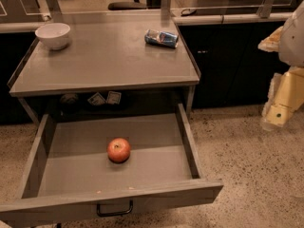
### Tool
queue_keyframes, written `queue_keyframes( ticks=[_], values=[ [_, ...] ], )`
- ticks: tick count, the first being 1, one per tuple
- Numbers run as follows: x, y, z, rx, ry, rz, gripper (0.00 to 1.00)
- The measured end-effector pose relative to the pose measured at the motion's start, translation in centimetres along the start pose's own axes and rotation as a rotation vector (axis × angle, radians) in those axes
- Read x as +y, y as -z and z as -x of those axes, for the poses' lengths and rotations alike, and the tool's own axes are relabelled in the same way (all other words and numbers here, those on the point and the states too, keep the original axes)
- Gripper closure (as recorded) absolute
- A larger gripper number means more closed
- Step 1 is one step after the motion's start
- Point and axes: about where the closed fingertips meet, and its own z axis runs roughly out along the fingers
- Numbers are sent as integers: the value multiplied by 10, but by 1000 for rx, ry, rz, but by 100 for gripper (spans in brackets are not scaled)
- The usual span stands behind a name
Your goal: Pick apple from top drawer and place on counter
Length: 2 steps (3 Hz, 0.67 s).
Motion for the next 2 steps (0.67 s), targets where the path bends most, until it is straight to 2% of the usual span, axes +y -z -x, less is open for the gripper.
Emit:
queue_keyframes(
  ticks=[1, 2],
  values=[
    [0, -1, 0, -8, 1, -4, 0],
    [5, -34, -9, -71, 18, 39, 0]
  ],
)
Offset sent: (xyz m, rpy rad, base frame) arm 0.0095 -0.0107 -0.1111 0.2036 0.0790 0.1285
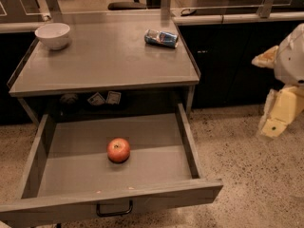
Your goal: Pick apple from top drawer and place on counter
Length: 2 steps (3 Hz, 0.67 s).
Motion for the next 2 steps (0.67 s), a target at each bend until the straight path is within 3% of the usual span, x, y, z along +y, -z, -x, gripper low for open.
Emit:
queue_keyframes(
  ticks=[1, 2],
  values=[
    [11, -82, -17, -125, 14, 96, 0],
    [23, -179, -19, -202, 16, 191, 0]
  ],
)
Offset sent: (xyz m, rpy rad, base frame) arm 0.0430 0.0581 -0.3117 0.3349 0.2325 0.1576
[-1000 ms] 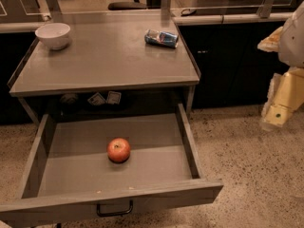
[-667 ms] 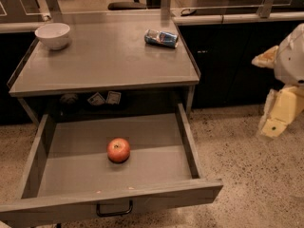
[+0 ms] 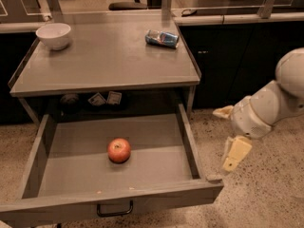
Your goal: Pick apple from top drawer and place on counter
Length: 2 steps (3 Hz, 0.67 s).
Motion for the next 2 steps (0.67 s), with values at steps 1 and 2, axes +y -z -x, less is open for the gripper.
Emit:
queue_keyframes(
  ticks=[1, 2],
  values=[
    [-7, -89, 7, -48, 26, 81, 0],
    [-12, -148, 35, -78, 68, 121, 0]
  ],
)
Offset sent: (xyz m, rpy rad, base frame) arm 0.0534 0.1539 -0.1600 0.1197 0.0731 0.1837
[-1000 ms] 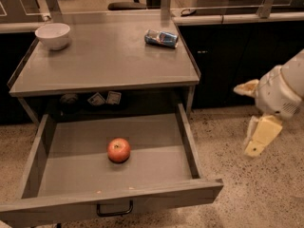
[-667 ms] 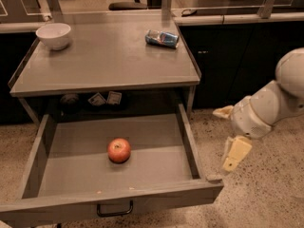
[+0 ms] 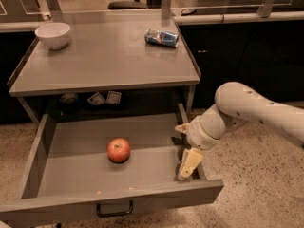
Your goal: Pick apple from top drawer and place on counter
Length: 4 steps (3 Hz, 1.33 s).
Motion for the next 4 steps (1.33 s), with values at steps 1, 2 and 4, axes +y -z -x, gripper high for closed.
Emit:
queue_keyframes(
  ticks=[1, 2, 4],
  values=[
    [-1, -3, 1, -3, 1, 0, 0],
    [-1, 6, 7, 16, 15, -13, 0],
    [1, 5, 98, 52, 174, 13, 0]
  ],
)
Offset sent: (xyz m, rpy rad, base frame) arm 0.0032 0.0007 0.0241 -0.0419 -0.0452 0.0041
